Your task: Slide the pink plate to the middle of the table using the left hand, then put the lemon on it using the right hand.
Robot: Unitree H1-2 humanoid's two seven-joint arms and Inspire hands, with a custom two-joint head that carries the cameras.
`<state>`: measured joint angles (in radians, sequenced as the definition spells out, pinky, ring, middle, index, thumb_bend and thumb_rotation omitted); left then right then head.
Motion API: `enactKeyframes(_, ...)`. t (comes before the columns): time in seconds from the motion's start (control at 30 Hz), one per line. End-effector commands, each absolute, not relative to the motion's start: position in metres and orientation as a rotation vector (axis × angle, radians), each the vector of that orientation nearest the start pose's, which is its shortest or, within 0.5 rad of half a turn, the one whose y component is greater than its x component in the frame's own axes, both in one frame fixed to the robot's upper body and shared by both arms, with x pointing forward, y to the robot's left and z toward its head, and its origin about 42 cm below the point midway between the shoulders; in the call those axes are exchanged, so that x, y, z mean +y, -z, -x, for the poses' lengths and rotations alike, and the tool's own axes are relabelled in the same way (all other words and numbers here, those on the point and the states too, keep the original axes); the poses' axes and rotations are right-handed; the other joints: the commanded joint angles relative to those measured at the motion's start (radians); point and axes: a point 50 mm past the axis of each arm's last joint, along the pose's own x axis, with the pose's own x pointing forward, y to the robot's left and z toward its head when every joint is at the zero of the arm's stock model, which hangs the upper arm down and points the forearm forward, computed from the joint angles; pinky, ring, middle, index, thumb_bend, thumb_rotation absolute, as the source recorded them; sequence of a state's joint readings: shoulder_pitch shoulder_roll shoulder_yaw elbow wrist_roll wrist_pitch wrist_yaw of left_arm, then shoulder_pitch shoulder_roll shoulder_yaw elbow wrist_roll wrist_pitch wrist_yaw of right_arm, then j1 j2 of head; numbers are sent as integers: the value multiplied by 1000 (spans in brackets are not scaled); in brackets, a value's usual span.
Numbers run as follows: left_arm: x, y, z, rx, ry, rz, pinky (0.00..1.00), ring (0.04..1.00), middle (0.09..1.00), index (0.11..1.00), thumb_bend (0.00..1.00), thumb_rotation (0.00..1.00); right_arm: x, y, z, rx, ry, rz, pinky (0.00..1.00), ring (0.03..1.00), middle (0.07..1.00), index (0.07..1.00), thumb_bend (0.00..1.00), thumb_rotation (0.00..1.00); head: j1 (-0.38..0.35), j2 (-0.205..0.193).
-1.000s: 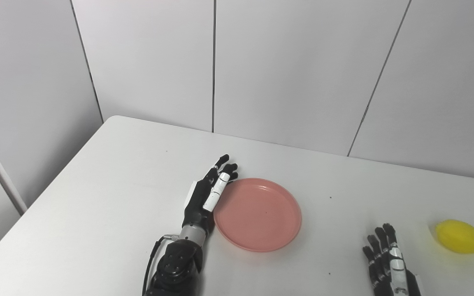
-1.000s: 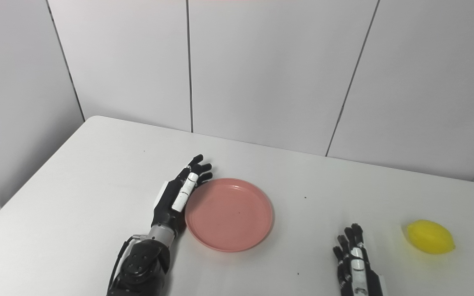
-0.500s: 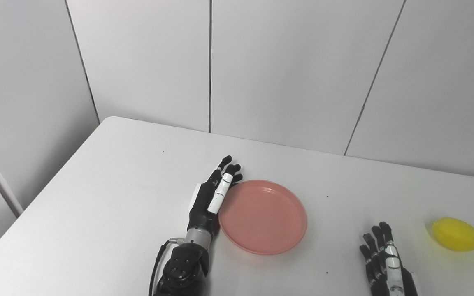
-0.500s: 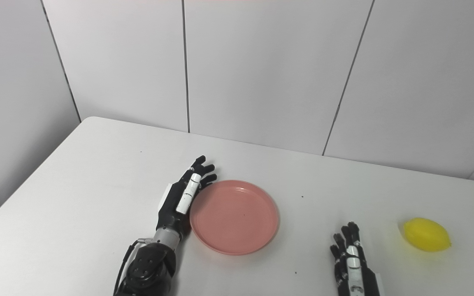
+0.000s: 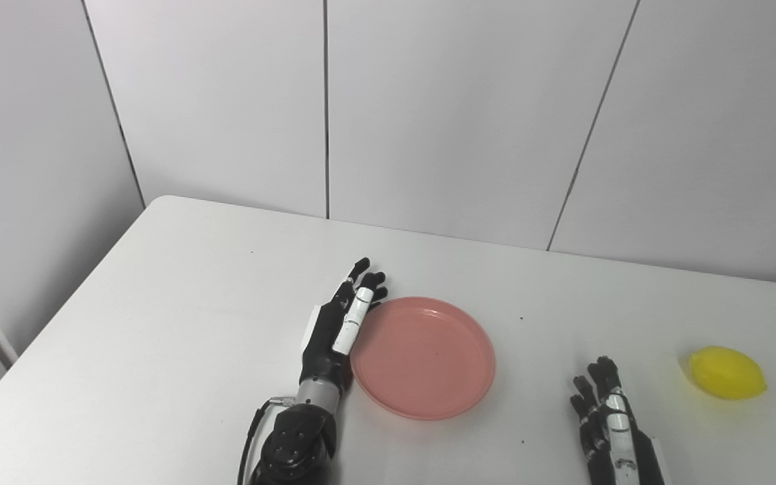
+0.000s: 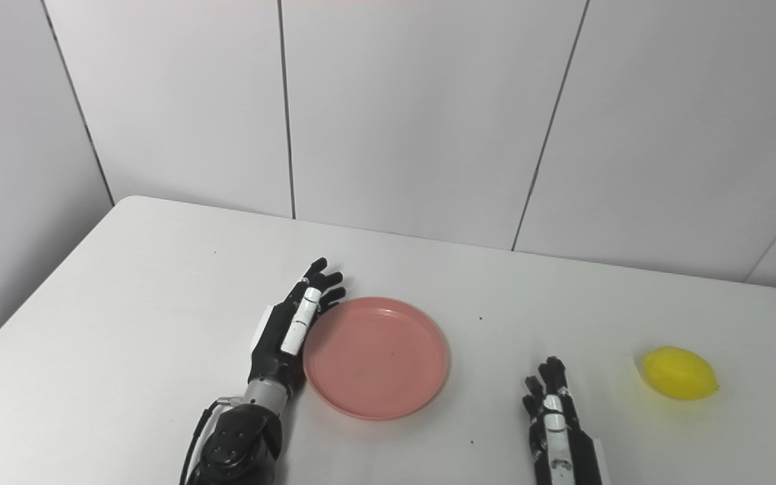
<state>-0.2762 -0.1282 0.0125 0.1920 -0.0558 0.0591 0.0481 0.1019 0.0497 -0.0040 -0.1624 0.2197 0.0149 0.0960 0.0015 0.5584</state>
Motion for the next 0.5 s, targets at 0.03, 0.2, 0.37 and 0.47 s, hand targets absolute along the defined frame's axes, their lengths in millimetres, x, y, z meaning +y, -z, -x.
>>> enactKeyframes(0.03,138,-108,-361,88,57,190,887,855,878,920,690,815,-193,-110,-249,-44,-66,-272,1000,974,996,982,722,822,0,2)
enactKeyframes(0.2,136,-108,-361,89,53,198,865,846,873,912,680,793,-193,-109,-249,-38,-64,-275,1000,977,1000,982,732,816,-6,2)
enactKeyframes(0.37,135,-106,-360,100,45,203,852,838,859,905,680,780,-193,-111,-248,-30,-56,-275,1000,967,989,974,742,803,-24,7)
enactKeyframes(0.47,135,-104,-360,105,37,203,844,828,850,902,681,772,-193,-112,-248,-29,-53,-276,1000,959,982,971,744,790,-40,11)
